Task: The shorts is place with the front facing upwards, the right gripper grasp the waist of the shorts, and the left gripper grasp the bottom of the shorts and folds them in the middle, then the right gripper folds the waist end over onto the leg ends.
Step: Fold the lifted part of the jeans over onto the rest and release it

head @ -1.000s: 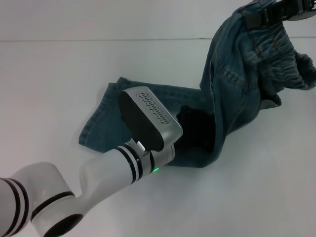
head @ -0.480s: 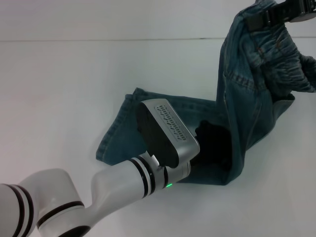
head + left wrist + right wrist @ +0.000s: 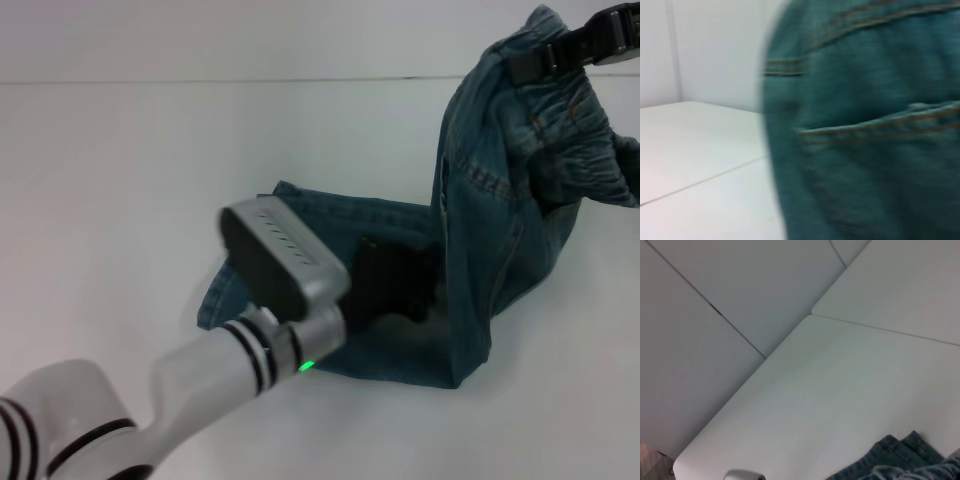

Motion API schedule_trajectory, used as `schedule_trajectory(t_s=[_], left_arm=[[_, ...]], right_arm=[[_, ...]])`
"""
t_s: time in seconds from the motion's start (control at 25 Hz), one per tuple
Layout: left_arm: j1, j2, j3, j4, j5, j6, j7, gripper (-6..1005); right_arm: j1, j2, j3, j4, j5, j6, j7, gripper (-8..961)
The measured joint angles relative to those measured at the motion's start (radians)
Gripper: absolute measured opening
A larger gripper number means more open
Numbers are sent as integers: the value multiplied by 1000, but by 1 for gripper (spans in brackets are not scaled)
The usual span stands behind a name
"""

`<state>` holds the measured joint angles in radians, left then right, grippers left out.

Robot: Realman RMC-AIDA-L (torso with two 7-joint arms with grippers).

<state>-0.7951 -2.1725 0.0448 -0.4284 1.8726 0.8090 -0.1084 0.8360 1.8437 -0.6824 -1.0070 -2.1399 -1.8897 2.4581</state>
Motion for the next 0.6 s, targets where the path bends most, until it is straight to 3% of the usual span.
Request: schedule_trajectory(t_s=[0.4,0.6], left_arm=[[86,1,-25,235,10,217,-348,8],[140,5,-131,348,10,308,-478,9]], right_arm=[[-14,-8,-10,3,0,7,-13,104],[-11,-8,-58,13,-1,30,-36,104]])
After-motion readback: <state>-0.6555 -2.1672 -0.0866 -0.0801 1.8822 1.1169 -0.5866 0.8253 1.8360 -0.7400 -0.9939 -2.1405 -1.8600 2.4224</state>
